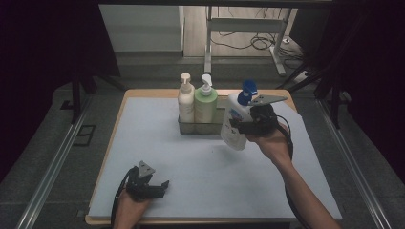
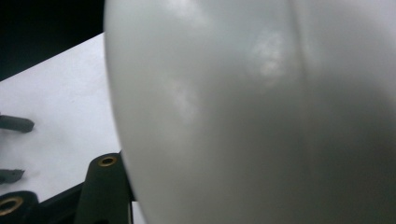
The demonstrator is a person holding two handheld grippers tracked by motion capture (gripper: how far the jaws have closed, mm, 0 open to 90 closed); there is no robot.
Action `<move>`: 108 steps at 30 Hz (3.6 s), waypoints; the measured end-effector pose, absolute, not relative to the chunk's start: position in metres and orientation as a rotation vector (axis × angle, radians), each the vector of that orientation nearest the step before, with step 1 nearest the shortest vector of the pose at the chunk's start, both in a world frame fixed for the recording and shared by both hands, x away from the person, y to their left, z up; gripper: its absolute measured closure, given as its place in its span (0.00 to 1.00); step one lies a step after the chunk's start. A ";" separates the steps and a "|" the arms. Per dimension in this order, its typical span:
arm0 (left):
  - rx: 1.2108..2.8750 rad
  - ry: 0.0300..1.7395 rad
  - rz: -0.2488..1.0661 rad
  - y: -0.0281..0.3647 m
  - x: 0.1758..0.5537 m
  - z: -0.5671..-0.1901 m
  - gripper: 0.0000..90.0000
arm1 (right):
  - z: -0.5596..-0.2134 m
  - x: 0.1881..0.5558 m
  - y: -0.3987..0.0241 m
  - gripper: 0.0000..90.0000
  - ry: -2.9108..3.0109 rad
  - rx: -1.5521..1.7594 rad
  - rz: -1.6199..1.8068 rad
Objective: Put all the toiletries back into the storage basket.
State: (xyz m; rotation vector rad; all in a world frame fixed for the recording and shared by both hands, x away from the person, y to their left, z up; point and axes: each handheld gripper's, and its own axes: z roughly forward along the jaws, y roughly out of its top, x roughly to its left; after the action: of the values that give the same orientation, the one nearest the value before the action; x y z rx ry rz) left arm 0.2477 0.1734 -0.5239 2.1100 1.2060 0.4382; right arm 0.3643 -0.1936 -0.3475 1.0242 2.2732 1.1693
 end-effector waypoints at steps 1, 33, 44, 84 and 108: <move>2.113 1.205 0.439 0.174 0.248 -0.524 0.14 | -0.346 0.366 -0.194 0.46 2.268 1.030 1.168; 2.115 1.205 0.437 0.174 0.248 -0.524 0.14 | -0.334 0.415 -0.186 0.46 2.171 1.096 1.137; 2.114 1.205 0.438 0.174 0.248 -0.524 0.14 | -0.340 0.436 -0.186 0.46 2.140 1.130 1.128; 2.115 1.205 0.436 0.174 0.248 -0.524 0.14 | -0.370 0.470 -0.177 0.46 2.125 1.194 1.099; 2.113 1.206 0.436 0.174 0.247 -0.524 0.14 | -0.396 0.467 -0.176 0.46 2.172 1.214 1.056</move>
State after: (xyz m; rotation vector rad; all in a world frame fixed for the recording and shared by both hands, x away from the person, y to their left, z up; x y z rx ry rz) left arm 0.2475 0.1737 -0.5238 2.1128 1.2063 0.4363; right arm 0.4672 -0.1761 -0.3955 1.2141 2.1716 1.0559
